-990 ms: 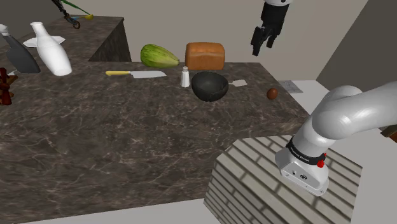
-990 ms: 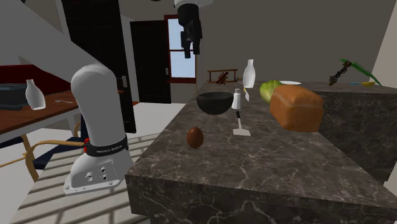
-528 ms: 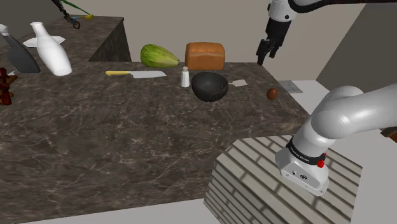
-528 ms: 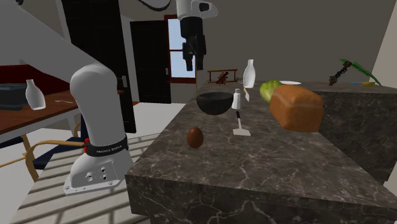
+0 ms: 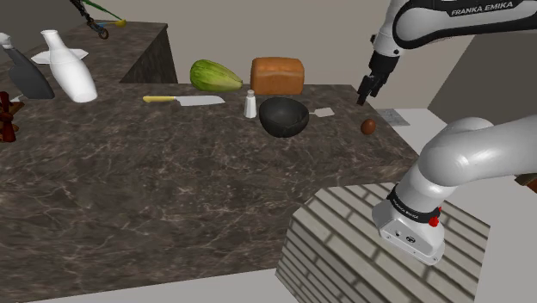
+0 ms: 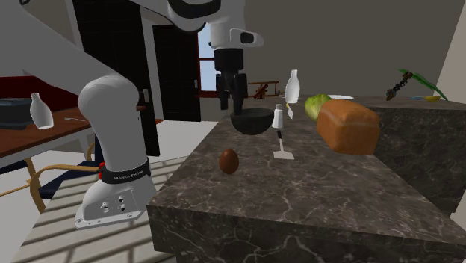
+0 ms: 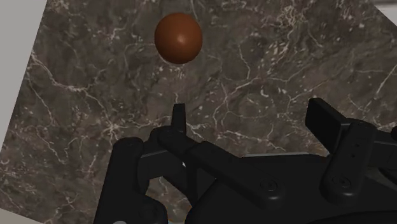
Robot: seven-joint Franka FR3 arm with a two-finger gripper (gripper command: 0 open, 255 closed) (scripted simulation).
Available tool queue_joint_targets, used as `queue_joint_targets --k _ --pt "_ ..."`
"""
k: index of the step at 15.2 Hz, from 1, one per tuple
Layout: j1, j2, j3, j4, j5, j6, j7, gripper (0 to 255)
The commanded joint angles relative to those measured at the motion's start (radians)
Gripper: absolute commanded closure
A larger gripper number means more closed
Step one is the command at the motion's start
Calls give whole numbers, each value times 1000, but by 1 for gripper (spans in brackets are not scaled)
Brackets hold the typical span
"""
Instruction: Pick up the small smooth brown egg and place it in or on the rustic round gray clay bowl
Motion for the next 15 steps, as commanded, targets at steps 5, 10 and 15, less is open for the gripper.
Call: queue_joint_targets --k 5,10,15 --pt "-53 96 -170 -92 -72 187 -138 0" --pt "-61 171 -234 -127 -97 295 -179 0" --pt "-57 229 -258 -159 -109 384 -180 0"
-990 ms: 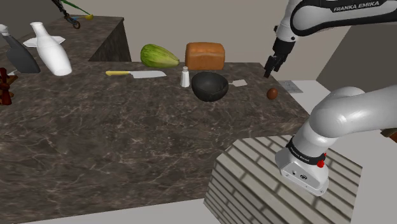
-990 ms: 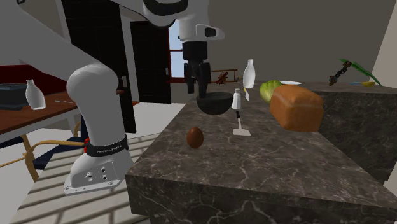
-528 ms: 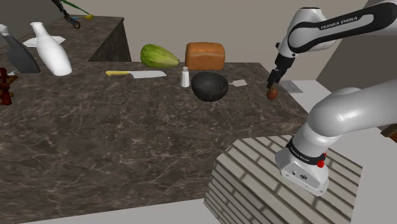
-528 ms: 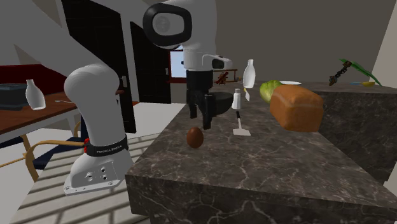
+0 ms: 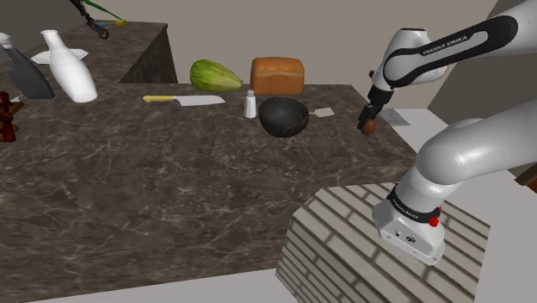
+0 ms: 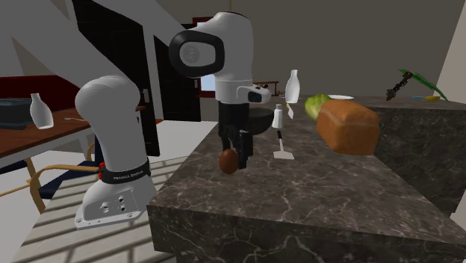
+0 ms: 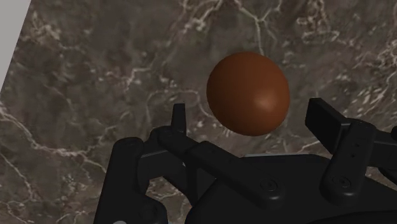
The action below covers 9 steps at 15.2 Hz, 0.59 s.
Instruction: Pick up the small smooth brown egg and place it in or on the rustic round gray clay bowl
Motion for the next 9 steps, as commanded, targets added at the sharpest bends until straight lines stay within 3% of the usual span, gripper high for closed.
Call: queue_joint_targets --k 1,7,8,9 --pt "-1 10 -5 -6 -3 16 -2 0" --pt "-1 10 -5 -6 -3 16 -2 0" --pt "-1 10 -5 -6 -3 16 -2 255" --pt "-1 10 -5 -6 -3 16 -2 255"
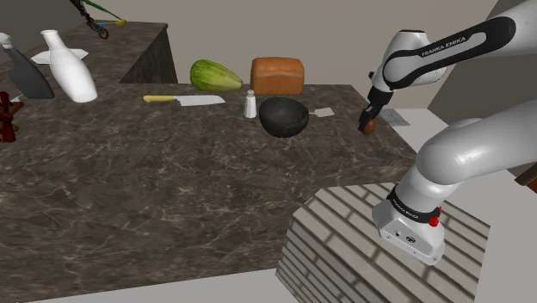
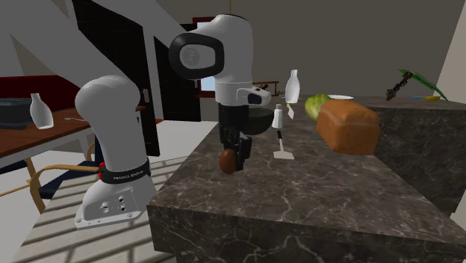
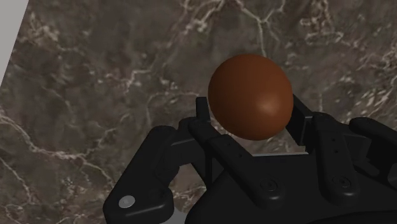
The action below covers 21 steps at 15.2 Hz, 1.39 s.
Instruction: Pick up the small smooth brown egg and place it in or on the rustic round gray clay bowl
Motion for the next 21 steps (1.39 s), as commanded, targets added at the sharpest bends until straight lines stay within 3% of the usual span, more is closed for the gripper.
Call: queue_joint_targets --k 1,8,21 --pt "0 0 0 0 0 0 0 255" --pt "0 0 0 0 0 0 0 255" --pt "-1 -136 66 103 40 -238 5 255"
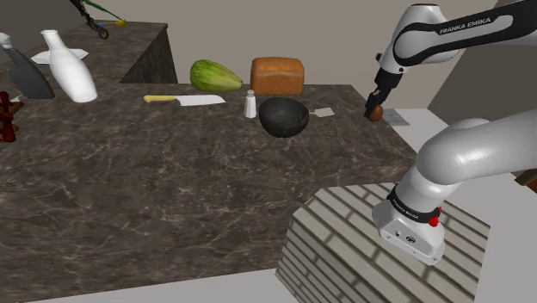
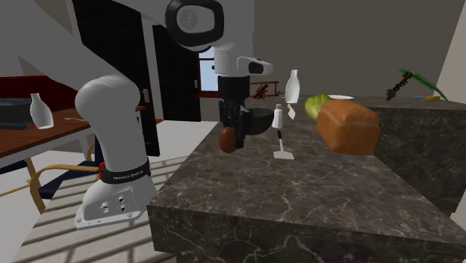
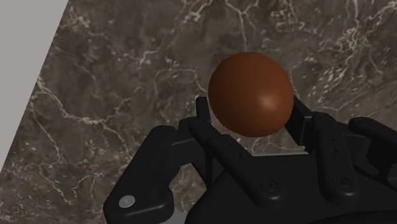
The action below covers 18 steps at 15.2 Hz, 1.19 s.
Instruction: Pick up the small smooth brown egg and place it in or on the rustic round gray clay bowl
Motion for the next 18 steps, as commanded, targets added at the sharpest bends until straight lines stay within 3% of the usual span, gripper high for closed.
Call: queue_joint_targets --k 1,18 --pt "1 -15 9 17 7 -33 1 255" --pt "19 -77 76 208 62 -285 0 255"
